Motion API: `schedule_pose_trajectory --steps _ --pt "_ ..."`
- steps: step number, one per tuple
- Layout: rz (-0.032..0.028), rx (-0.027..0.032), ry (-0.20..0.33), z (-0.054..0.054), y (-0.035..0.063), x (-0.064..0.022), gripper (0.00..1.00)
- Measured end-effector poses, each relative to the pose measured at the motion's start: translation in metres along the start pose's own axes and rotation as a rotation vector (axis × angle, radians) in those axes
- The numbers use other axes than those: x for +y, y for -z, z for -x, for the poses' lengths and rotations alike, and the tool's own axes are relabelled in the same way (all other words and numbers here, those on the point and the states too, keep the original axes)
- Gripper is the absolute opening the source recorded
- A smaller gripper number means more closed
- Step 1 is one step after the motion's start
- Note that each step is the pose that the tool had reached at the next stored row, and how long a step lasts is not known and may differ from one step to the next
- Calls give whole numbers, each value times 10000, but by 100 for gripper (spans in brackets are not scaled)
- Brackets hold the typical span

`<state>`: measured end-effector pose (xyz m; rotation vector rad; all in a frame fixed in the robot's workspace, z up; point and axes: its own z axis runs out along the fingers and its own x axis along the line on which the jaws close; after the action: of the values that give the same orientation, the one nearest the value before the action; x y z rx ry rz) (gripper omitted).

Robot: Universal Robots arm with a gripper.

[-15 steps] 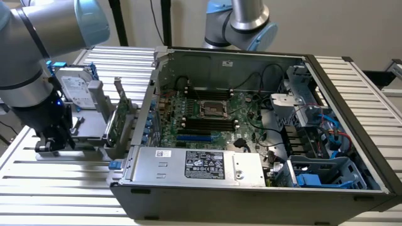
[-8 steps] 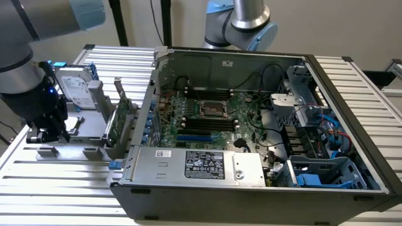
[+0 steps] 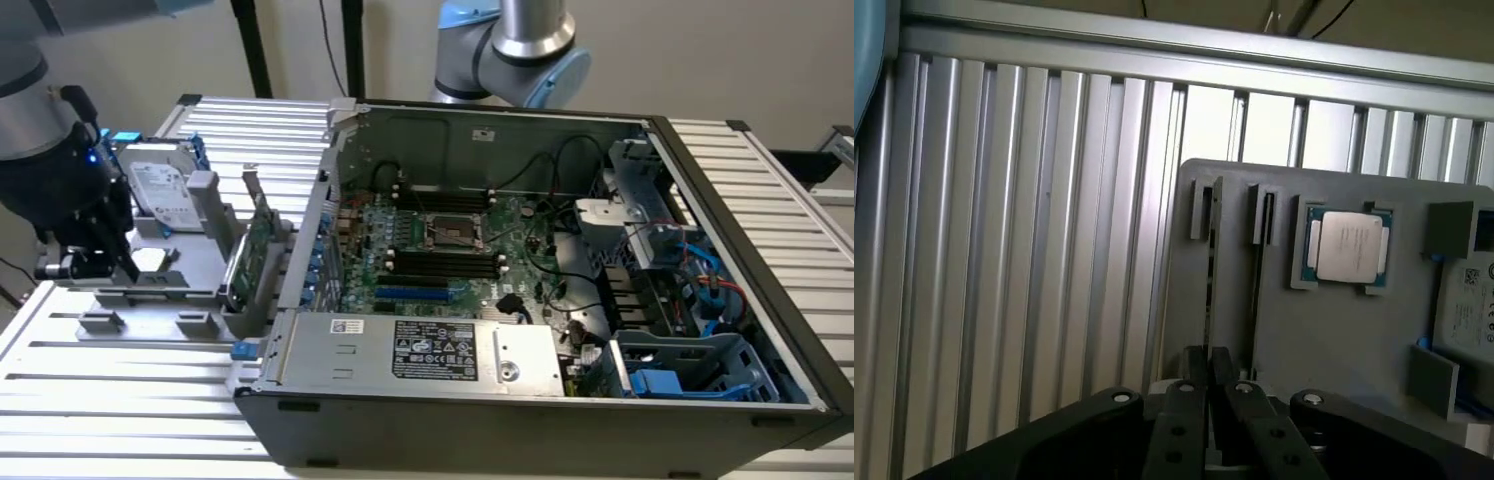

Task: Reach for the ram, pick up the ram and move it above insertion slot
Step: 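Pick up the ram and move it above insertion slot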

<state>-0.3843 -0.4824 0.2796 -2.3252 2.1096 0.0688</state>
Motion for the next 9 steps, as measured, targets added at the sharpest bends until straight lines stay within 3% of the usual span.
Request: schedule_pose_trajectory --steps 9 --pt "12 -99 41 -21 420 -333 14"
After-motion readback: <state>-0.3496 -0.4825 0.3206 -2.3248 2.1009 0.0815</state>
